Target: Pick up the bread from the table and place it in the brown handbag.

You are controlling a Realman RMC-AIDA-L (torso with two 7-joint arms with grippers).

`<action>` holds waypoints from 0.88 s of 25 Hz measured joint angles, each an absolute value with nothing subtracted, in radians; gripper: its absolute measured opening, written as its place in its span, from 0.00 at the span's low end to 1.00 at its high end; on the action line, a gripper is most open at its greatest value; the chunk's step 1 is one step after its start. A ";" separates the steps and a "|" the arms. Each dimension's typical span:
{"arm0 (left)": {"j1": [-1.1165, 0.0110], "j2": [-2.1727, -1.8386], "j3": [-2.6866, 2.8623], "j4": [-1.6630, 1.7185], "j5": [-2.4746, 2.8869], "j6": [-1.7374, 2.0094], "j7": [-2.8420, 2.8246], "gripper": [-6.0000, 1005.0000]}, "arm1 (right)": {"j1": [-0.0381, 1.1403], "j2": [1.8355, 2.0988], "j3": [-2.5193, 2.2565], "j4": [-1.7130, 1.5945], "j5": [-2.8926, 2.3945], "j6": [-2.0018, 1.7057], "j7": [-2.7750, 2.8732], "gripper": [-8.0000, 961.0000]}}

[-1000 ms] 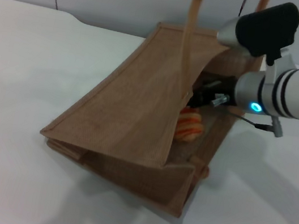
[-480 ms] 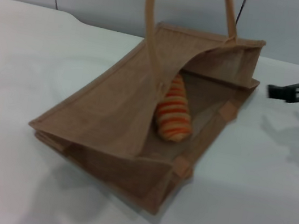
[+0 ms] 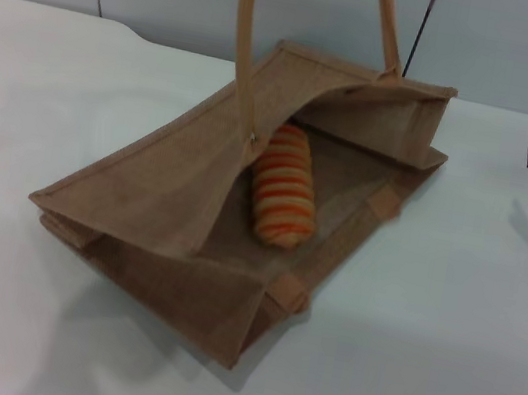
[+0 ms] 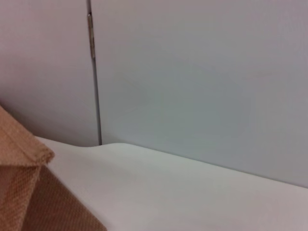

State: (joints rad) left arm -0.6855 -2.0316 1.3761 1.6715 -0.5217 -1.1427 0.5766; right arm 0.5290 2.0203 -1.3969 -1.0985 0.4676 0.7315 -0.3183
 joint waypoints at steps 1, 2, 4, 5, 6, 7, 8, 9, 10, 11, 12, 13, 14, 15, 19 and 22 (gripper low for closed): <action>-0.685 -2.032 1.378 1.669 -0.522 -1.133 0.582 0.20 | 0.531 2.020 -1.398 -1.094 0.467 0.731 -0.318 0.90; -0.684 -2.032 1.380 1.668 -0.523 -1.126 0.587 0.20 | 0.532 2.020 -1.399 -1.091 0.467 0.730 -0.318 0.90; -0.683 -2.032 1.381 1.667 -0.534 -1.114 0.590 0.21 | 0.537 2.020 -1.399 -1.088 0.467 0.730 -0.318 0.90; -0.681 -2.032 1.380 1.665 -0.549 -1.106 0.591 0.21 | 0.539 2.020 -1.399 -1.085 0.468 0.730 -0.318 0.90; -0.679 -2.032 1.379 1.660 -0.573 -1.097 0.594 0.21 | 0.541 2.020 -1.399 -1.083 0.469 0.730 -0.318 0.90; -0.678 -2.032 1.377 1.655 -0.599 -1.090 0.599 0.21 | 0.543 2.020 -1.399 -1.081 0.470 0.730 -0.317 0.90; -0.678 -2.031 1.371 1.638 -0.660 -1.080 0.618 0.21 | 0.543 2.020 -1.398 -1.080 0.470 0.730 -0.317 0.90; -0.679 -2.030 1.367 1.631 -0.685 -1.078 0.630 0.22 | 0.544 2.020 -1.397 -1.079 0.471 0.730 -0.317 0.90; -0.680 -2.029 1.360 1.617 -0.732 -1.075 0.654 0.22 | 0.544 2.020 -1.397 -1.079 0.470 0.730 -0.316 0.90; -0.681 -2.029 1.354 1.607 -0.769 -1.073 0.678 0.22 | 0.545 2.020 -1.397 -1.077 0.470 0.730 -0.316 0.90; -0.679 -2.029 1.347 1.599 -0.810 -1.070 0.705 0.22 | 0.548 2.020 -1.397 -1.073 0.470 0.730 -0.316 0.90; -0.673 -2.030 1.345 1.597 -0.830 -1.065 0.720 0.26 | 0.551 2.020 -1.398 -1.068 0.471 0.730 -0.316 0.90; -0.666 -2.031 1.344 1.597 -0.845 -1.056 0.732 0.31 | 0.555 2.020 -1.398 -1.060 0.470 0.729 -0.316 0.90; -0.654 -2.031 1.344 1.599 -0.853 -1.038 0.737 0.35 | 0.558 2.020 -1.398 -1.054 0.471 0.728 -0.316 0.90; -0.570 -2.032 1.351 1.616 -0.863 -0.913 0.750 0.51 | 0.557 2.022 -1.401 -1.048 0.477 0.702 -0.317 0.90; -0.495 -2.032 1.353 1.611 -0.867 -0.790 0.758 0.62 | 0.528 2.025 -1.418 -1.071 0.505 0.639 -0.318 0.90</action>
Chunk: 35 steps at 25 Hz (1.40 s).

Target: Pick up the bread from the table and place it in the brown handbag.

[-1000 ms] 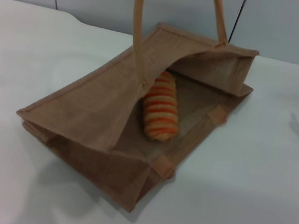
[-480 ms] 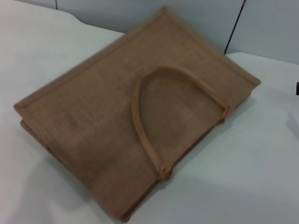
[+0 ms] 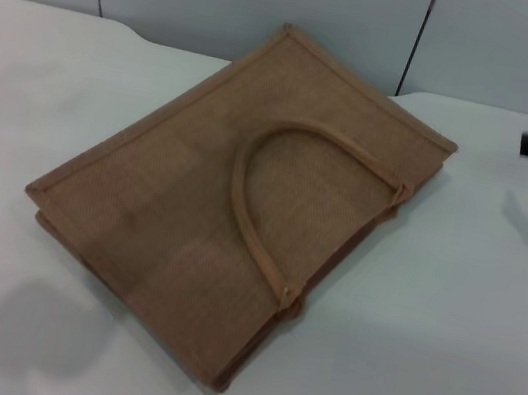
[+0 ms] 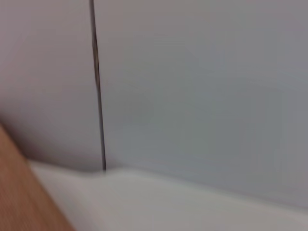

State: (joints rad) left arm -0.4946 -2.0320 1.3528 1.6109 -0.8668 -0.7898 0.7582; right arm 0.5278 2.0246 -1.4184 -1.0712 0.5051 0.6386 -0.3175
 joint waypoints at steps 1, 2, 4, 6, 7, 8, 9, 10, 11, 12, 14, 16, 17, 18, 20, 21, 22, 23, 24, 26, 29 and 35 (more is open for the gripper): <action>-0.479 -2.032 1.353 1.604 -0.871 -0.760 0.762 0.62 | 0.512 2.025 -1.433 -1.084 0.519 0.602 -0.318 0.90; -0.458 -2.032 1.354 1.594 -0.884 -0.719 0.770 0.62 | 0.487 2.026 -1.456 -1.102 0.538 0.555 -0.318 0.90; -0.419 -2.032 1.355 1.570 -0.931 -0.651 0.794 0.61 | 0.443 2.026 -1.499 -1.140 0.566 0.462 -0.319 0.90; -0.380 -2.033 1.355 1.544 -1.021 -0.576 0.852 0.61 | 0.393 2.027 -1.555 -1.178 0.581 0.345 -0.319 0.90; -0.361 -2.032 1.355 1.534 -1.072 -0.549 0.891 0.61 | 0.376 2.027 -1.577 -1.190 0.584 0.295 -0.318 0.90; -0.344 -2.033 1.355 1.526 -1.122 -0.527 0.932 0.61 | 0.356 2.027 -1.605 -1.197 0.586 0.234 -0.316 0.90; -0.322 -2.033 1.355 1.516 -1.197 -0.503 0.991 0.61 | 0.337 2.027 -1.633 -1.205 0.592 0.172 -0.314 0.90; -0.307 -2.033 1.356 1.509 -1.249 -0.490 1.041 0.61 | 0.316 2.028 -1.660 -1.211 0.599 0.111 -0.313 0.90; -0.292 -2.033 1.355 1.500 -1.301 -0.480 1.088 0.61 | 0.292 2.027 -1.688 -1.221 0.608 0.046 -0.312 0.90; -0.277 -2.034 1.356 1.487 -1.363 -0.470 1.149 0.61 | 0.266 2.027 -1.717 -1.234 0.615 -0.024 -0.311 0.90; -0.256 -2.035 1.356 1.467 -1.459 -0.458 1.236 0.61 | 0.218 2.024 -1.769 -1.263 0.622 -0.143 -0.309 0.90; -0.231 -2.037 1.356 1.446 -1.568 -0.452 1.355 0.61 | 0.180 2.023 -1.821 -1.283 0.622 -0.270 -0.307 0.90; -0.224 -2.038 1.356 1.438 -1.606 -0.451 1.403 0.61 | 0.165 2.022 -1.851 -1.278 0.620 -0.352 -0.307 0.90; -0.218 -2.039 1.356 1.425 -1.641 -0.451 1.446 0.61 | 0.160 2.022 -1.872 -1.266 0.617 -0.425 -0.307 0.90; -0.213 -2.040 1.361 1.396 -1.702 -0.450 1.529 0.60 | 0.164 2.022 -1.912 -1.192 0.616 -0.585 -0.307 0.90; -0.212 -2.041 1.365 1.380 -1.734 -0.450 1.568 0.60 | 0.172 2.023 -1.931 -1.142 0.616 -0.666 -0.306 0.91; -0.212 -2.041 1.371 1.363 -1.758 -0.450 1.598 0.60 | 0.186 2.024 -1.953 -1.081 0.618 -0.761 -0.306 0.91; -0.209 -2.041 1.377 1.346 -1.794 -0.451 1.640 0.60 | 0.199 2.025 -1.977 -1.017 0.619 -0.848 -0.305 0.91; -0.207 -2.041 1.381 1.331 -1.822 -0.451 1.675 0.60 | 0.211 2.027 -2.000 -0.962 0.620 -0.913 -0.302 0.91; -0.199 -2.042 1.390 1.293 -1.905 -0.451 1.784 0.60 | 0.229 2.029 -2.044 -0.846 0.622 -1.026 -0.292 0.91; -0.196 -2.043 1.418 1.209 -2.074 -0.457 1.990 0.60 | 0.249 2.031 -2.067 -0.728 0.631 -1.092 -0.258 0.91; -0.181 -2.043 1.469 1.040 -2.435 -0.543 2.376 0.55 | 0.306 2.030 -2.112 -0.507 0.706 -1.101 -0.130 0.90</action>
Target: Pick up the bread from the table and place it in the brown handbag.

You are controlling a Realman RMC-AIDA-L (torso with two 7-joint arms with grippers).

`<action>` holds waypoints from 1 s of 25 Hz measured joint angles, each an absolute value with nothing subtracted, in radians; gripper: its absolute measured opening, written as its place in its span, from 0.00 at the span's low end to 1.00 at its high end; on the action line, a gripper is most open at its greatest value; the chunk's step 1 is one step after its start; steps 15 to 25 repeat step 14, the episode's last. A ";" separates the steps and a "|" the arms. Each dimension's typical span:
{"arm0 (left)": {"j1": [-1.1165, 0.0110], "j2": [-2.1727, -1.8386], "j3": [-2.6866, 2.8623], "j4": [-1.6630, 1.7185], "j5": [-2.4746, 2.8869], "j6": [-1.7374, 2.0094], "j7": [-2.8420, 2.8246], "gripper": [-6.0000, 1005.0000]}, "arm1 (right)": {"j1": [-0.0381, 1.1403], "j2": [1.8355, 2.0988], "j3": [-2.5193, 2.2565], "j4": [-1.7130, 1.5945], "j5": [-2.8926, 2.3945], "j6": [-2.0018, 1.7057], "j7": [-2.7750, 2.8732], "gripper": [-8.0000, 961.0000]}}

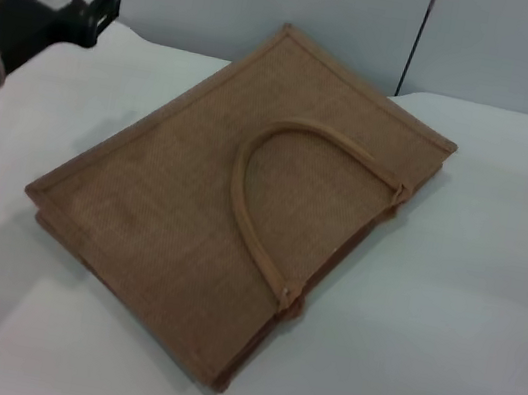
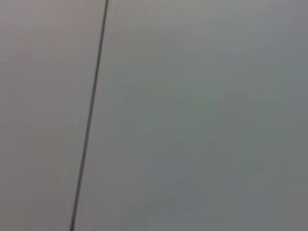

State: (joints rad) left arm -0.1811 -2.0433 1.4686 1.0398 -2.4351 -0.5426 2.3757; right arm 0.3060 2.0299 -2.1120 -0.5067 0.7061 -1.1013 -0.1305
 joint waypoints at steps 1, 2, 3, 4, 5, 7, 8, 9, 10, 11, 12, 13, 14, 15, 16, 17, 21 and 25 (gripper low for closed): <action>-0.180 -2.043 1.471 1.002 -2.480 -0.578 2.411 0.54 | 0.313 2.031 -2.117 -0.477 0.710 -1.102 -0.120 0.90; -0.183 -2.043 1.472 0.955 -2.521 -0.618 2.445 0.53 | 0.317 2.031 -2.121 -0.450 0.715 -1.101 -0.116 0.90; -0.188 -2.044 1.472 0.909 -2.561 -0.657 2.479 0.52 | 0.320 2.033 -2.123 -0.432 0.721 -1.099 -0.114 0.90; -0.196 -2.044 1.473 0.854 -2.599 -0.686 2.513 0.51 | 0.321 2.034 -2.124 -0.419 0.730 -1.098 -0.113 0.90; -0.206 -2.044 1.472 0.805 -2.640 -0.706 2.545 0.50 | 0.320 2.035 -2.125 -0.412 0.739 -1.097 -0.110 0.90; -0.234 -2.045 1.473 0.684 -2.747 -0.765 2.625 0.48 | 0.316 2.036 -2.126 -0.401 0.753 -1.097 -0.093 0.90; -0.240 -2.045 1.473 0.656 -2.768 -0.783 2.643 0.47 | 0.315 2.036 -2.126 -0.395 0.754 -1.097 -0.084 0.90; -0.249 -2.045 1.473 0.623 -2.797 -0.811 2.673 0.46 | 0.315 2.036 -2.127 -0.386 0.755 -1.096 -0.072 0.90; -0.257 -2.045 1.473 0.595 -2.817 -0.836 2.698 0.46 | 0.316 2.036 -2.127 -0.375 0.757 -1.096 -0.060 0.90; -0.266 -2.046 1.473 0.563 -2.837 -0.864 2.728 0.46 | 0.319 2.037 -2.127 -0.363 0.760 -1.094 -0.044 0.90; -0.273 -2.047 1.473 0.540 -2.848 -0.884 2.747 0.46 | 0.322 2.037 -2.127 -0.352 0.764 -1.090 -0.023 0.90; -0.277 -2.048 1.473 0.527 -2.854 -0.893 2.759 0.47 | 0.323 2.036 -2.128 -0.348 0.766 -1.087 -0.011 0.90; -0.281 -2.050 1.473 0.509 -2.864 -0.904 2.768 0.47 | 0.325 2.036 -2.127 -0.344 0.767 -1.082 0.001 0.90; -0.281 -2.050 1.473 0.509 -2.864 -0.904 2.768 0.47 | 0.325 2.036 -2.127 -0.344 0.767 -1.082 0.001 0.90; -0.281 -2.050 1.473 0.509 -2.864 -0.904 2.768 0.47 | 0.325 2.036 -2.127 -0.344 0.767 -1.082 0.001 0.90; -0.281 -2.050 1.473 0.509 -2.864 -0.904 2.768 0.47 | 0.325 2.036 -2.127 -0.344 0.767 -1.082 0.001 0.90; -0.281 -2.050 1.473 0.509 -2.864 -0.904 2.768 0.47 | 0.325 2.036 -2.127 -0.344 0.767 -1.082 0.001 0.90; -0.281 -2.050 1.473 0.509 -2.864 -0.904 2.768 0.47 | 0.325 2.036 -2.127 -0.344 0.767 -1.082 0.001 0.90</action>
